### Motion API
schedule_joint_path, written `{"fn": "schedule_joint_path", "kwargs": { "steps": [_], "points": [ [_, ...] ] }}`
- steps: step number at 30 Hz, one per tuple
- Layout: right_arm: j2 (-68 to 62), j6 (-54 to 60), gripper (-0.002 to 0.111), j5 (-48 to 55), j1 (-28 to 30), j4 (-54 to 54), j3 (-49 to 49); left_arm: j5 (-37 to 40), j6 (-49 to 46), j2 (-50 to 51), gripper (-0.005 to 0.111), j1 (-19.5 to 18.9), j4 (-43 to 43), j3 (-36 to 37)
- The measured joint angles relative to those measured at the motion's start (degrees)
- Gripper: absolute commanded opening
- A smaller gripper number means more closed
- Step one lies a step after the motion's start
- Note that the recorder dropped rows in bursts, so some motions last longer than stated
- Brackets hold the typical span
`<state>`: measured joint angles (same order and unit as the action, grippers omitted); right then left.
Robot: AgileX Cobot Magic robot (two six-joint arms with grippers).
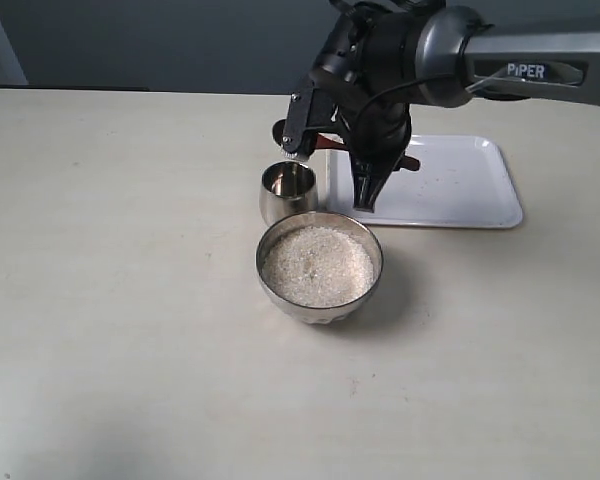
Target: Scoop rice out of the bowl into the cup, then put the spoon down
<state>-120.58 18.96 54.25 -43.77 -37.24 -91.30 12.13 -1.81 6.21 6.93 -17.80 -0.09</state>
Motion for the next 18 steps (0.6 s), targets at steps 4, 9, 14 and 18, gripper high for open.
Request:
{"fn": "schedule_joint_path", "kwargs": {
  "steps": [4, 9, 14, 18],
  "points": [
    [0.00, -2.56, -0.001, 0.24, -0.78, -3.83, 2.06, 0.00, 0.00, 0.00, 0.000, 0.00, 0.00, 0.00],
    [0.00, -4.97, -0.001, 0.24, -1.67, -6.27, 2.33, 0.00, 0.00, 0.00, 0.000, 0.00, 0.00, 0.00],
    [0.00, -5.62, -0.001, 0.24, -2.55, -7.01, 2.53, 0.00, 0.00, 0.00, 0.000, 0.00, 0.00, 0.00],
    [-0.80, -7.98, -0.001, 0.24, -3.15, -8.92, 2.80, 0.00, 0.00, 0.00, 0.000, 0.00, 0.00, 0.00]
  ]
}}
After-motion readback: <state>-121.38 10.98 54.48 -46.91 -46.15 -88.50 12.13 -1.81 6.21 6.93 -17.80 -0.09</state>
